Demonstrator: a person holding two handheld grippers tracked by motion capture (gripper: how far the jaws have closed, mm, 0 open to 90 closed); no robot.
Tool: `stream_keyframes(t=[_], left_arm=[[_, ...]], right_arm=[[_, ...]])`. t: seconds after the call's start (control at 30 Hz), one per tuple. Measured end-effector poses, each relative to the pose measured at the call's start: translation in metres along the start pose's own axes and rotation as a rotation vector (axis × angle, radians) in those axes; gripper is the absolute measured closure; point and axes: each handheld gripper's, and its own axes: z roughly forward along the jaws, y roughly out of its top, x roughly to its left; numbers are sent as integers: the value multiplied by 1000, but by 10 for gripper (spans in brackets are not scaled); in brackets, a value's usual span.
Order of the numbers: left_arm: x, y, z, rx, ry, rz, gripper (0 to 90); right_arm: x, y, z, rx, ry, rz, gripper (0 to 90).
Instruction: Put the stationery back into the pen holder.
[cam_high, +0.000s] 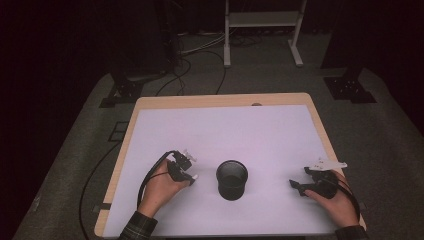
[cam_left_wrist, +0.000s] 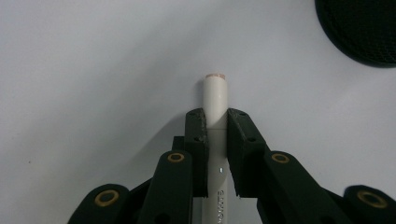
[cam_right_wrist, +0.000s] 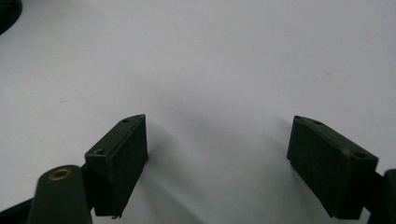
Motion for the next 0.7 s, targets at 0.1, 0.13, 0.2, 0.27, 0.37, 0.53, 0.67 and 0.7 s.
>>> stream_keyframes(t=[0.1, 0.13, 0.2, 0.27, 0.37, 0.53, 0.67, 0.7], left_arm=[[1, -2, -5, -42, -22, 4, 785], [1, -2, -5, -42, -22, 4, 786], [1, -3, -8, -76, -36, 4, 785], [1, -4, -12, -112, -46, 1, 786], [2, -7, -17, -160, -67, 3, 785], [5, -10, -25, -231, -88, -5, 786], [6, -11, -32, -293, -103, -3, 785], [6, -11, -33, -309, -104, -3, 785]], right_arm=[[0, 0, 0, 0, 0, 0, 189], [0, 0, 0, 0, 0, 0, 189], [0, 0, 0, 0, 0, 0, 189], [0, 0, 0, 0, 0, -1, 189], [0, 0, 0, 0, -1, -1, 189], [0, 0, 0, 0, -1, -1, 189], [0, 0, 0, 0, 0, -1, 189], [0, 0, 0, 0, -1, -1, 189]])
